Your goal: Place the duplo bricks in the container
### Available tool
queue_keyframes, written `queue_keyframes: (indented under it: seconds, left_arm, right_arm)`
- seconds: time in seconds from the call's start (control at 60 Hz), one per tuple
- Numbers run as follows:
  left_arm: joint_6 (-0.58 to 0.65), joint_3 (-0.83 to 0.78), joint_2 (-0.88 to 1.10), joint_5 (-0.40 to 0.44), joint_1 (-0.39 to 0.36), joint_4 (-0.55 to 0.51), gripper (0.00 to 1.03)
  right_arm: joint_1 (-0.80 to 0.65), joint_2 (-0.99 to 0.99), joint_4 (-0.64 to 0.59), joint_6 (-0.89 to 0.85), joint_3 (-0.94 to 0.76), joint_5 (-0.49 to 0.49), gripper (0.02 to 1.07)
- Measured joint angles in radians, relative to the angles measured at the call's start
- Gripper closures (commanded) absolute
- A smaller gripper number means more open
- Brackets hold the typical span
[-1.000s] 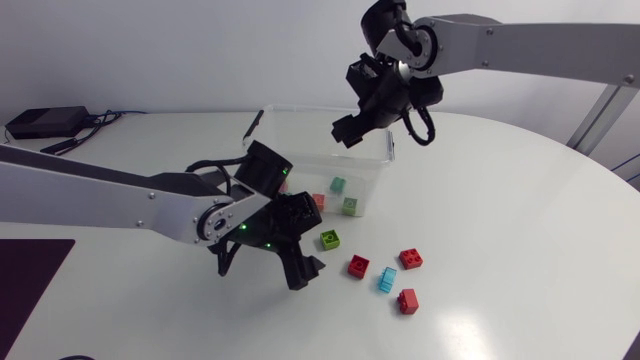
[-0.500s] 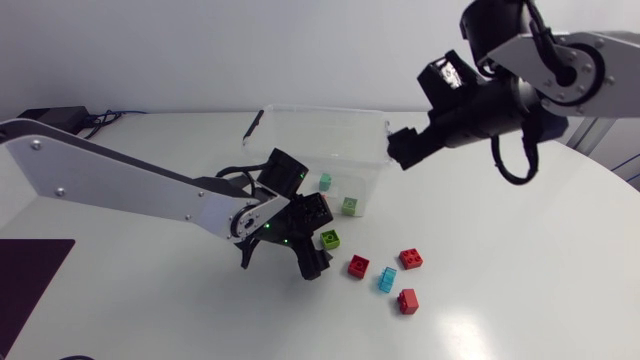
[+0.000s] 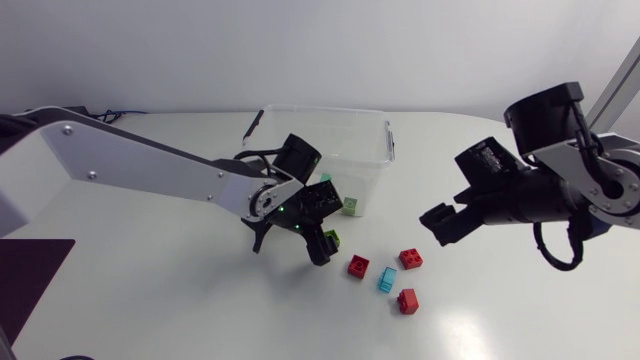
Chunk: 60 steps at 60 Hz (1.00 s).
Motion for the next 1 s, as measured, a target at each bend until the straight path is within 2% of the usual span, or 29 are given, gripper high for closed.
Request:
queue_keyframes:
  seconds: [0.217, 0.383, 0.567, 0.783, 0.917, 1.0]
  left_arm:
    - [0.0, 0.048, 0.017, -0.04, -0.012, -0.099, 0.15]
    - [-0.005, 0.104, 0.039, -0.053, -0.026, -0.163, 0.26]
    - [-0.011, 0.136, 0.048, -0.059, -0.038, -0.202, 0.26]
    - [-0.026, 0.187, 0.076, -0.066, -0.039, -0.296, 0.27]
    - [-0.027, 0.226, 0.098, -0.07, -0.039, -0.333, 0.31]
    - [-0.031, 0.263, 0.116, -0.09, -0.04, -0.367, 0.41]
  right_arm:
    - [-0.025, -0.045, 0.001, -0.001, -0.051, -0.027, 0.07]
    - [-0.038, -0.056, -0.007, -0.004, -0.067, -0.038, 0.07]
    - [-0.06, -0.092, -0.023, -0.012, -0.067, -0.056, 0.07]
    - [-0.092, -0.099, -0.032, -0.034, -0.068, -0.079, 0.07]
    - [-0.106, -0.099, -0.038, -0.034, -0.075, -0.09, 0.07]
    - [-0.119, -0.099, -0.038, -0.039, -0.076, -0.101, 0.07]
